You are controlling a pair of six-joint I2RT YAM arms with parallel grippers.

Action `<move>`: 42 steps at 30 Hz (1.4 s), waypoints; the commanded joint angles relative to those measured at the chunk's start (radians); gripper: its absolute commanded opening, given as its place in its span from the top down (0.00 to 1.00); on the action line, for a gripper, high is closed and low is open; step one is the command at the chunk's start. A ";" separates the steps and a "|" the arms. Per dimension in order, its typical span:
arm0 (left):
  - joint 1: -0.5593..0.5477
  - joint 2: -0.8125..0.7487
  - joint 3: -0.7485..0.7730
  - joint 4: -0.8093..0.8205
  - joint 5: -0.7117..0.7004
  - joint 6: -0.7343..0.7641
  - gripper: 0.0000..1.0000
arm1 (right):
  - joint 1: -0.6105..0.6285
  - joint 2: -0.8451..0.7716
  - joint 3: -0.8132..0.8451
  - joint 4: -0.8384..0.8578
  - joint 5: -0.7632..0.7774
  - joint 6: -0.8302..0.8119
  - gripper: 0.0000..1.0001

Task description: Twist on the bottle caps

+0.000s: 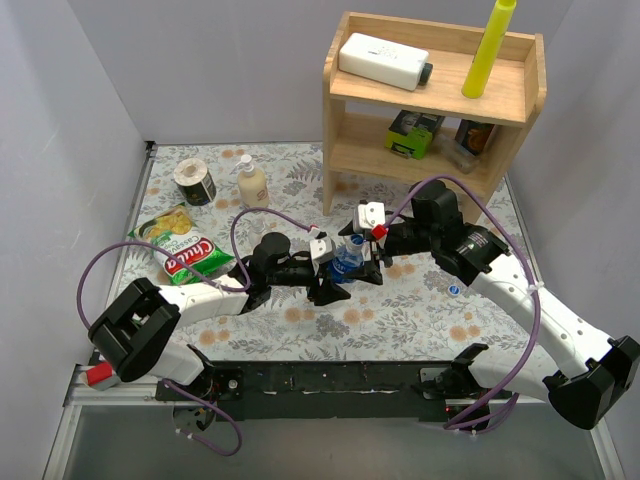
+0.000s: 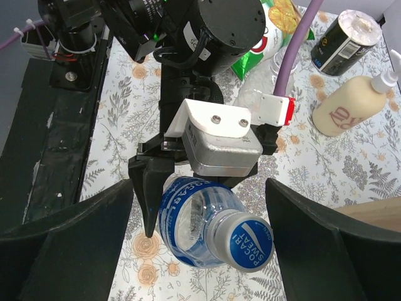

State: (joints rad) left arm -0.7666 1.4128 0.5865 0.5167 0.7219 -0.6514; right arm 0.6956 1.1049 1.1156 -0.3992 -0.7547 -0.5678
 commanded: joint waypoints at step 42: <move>0.026 -0.066 -0.008 -0.193 0.047 0.235 1.00 | -0.068 0.096 0.378 -0.674 0.262 -0.328 0.29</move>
State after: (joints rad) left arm -0.7414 1.3556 0.5247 0.4942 0.6937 -0.5900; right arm 0.6342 1.1610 1.3403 -0.9176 -0.4900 -0.7166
